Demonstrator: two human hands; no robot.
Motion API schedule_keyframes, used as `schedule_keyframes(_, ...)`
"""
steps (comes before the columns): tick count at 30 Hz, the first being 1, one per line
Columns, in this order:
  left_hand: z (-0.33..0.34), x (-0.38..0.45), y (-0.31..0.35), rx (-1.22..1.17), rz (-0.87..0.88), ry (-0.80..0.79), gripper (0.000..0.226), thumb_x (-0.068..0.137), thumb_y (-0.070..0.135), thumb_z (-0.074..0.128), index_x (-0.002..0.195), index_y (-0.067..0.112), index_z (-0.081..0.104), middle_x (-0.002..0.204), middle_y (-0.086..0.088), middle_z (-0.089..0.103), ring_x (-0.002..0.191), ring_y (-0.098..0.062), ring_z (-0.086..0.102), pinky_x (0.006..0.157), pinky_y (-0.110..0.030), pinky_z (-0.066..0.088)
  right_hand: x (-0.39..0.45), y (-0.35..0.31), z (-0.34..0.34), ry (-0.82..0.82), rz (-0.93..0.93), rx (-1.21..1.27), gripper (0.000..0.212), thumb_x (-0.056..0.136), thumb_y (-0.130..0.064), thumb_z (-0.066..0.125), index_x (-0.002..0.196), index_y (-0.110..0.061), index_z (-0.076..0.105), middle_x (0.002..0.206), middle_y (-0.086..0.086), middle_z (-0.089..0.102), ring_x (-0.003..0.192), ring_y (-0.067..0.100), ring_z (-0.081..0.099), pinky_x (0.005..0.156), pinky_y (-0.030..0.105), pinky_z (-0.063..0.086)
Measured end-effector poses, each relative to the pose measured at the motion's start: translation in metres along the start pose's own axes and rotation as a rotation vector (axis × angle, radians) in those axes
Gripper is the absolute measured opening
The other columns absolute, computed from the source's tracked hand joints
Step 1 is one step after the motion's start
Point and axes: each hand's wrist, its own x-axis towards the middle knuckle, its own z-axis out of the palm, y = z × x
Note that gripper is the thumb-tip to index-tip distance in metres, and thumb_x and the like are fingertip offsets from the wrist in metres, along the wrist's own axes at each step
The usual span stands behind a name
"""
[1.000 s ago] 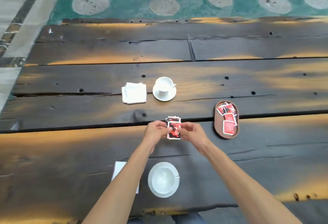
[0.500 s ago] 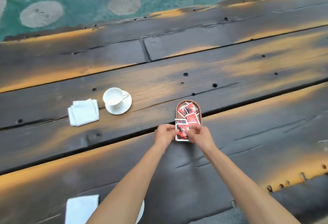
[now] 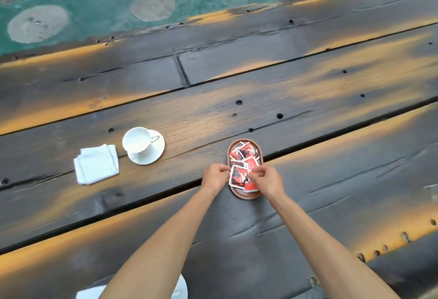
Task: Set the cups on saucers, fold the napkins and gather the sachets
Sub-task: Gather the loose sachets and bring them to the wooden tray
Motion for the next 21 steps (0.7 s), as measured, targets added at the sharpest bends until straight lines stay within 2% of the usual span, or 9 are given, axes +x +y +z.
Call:
schedule_keyframes(3,-0.004,-0.003,0.0,0.012,-0.012,0.005,0.023,0.089,0.007,0.053,0.093,0.014,0.074,0.078,-0.01,0.071,0.069,-0.014,0.06,0.085,-0.033,0.055,0.0,0.002,-0.006,0.001,0.02,0.036,0.014,0.08,-0.02,0.075,0.091,-0.017,0.067,0.082,0.0,0.07,0.083,0.018,0.07,0.079,0.034,0.058)
schedule_keyframes(5,-0.008,-0.006,0.001,-0.001,-0.027,0.004,0.021,0.09,0.008,0.054,0.094,0.014,0.073,0.073,-0.005,0.068,0.065,-0.014,0.06,0.083,-0.032,0.055,-0.003,0.003,-0.01,-0.006,0.018,0.046,0.016,0.081,-0.02,0.075,0.093,-0.015,0.066,0.088,0.004,0.071,0.085,0.02,0.07,0.084,0.039,0.058)
schedule_keyframes(10,-0.022,-0.024,-0.001,-0.026,0.0,0.041,0.022,0.093,0.012,0.053,0.106,0.014,0.07,0.081,-0.004,0.07,0.068,-0.012,0.062,0.081,-0.031,0.054,-0.017,-0.002,-0.019,-0.02,0.003,0.098,0.017,0.083,-0.019,0.074,0.095,-0.012,0.066,0.085,0.005,0.069,0.085,0.024,0.069,0.086,0.043,0.058)
schedule_keyframes(14,-0.035,-0.044,-0.004,0.003,0.08,0.108,0.022,0.096,0.018,0.051,0.106,0.018,0.071,0.097,-0.001,0.072,0.075,-0.011,0.063,0.086,-0.031,0.052,-0.032,-0.007,-0.026,0.004,-0.04,0.1,0.016,0.084,-0.021,0.073,0.096,-0.012,0.067,0.089,0.005,0.071,0.089,0.023,0.069,0.085,0.038,0.056)
schedule_keyframes(17,-0.046,-0.06,-0.007,0.036,0.122,0.153,0.024,0.096,0.022,0.051,0.106,0.021,0.072,0.105,0.003,0.072,0.091,-0.013,0.064,0.088,-0.028,0.05,-0.046,-0.009,-0.028,0.012,-0.107,0.022,0.021,0.086,-0.027,0.07,0.102,-0.014,0.067,0.089,-0.002,0.069,0.084,0.013,0.066,0.07,0.023,0.049)
schedule_keyframes(21,-0.06,-0.086,-0.018,0.045,0.157,0.217,0.024,0.097,0.022,0.051,0.108,0.023,0.072,0.11,0.007,0.069,0.097,-0.007,0.056,0.085,-0.02,0.038,-0.069,-0.009,-0.028,0.0,-0.211,-0.094,0.025,0.089,-0.034,0.063,0.107,-0.017,0.066,0.099,-0.002,0.068,0.09,0.013,0.062,0.075,0.025,0.043)
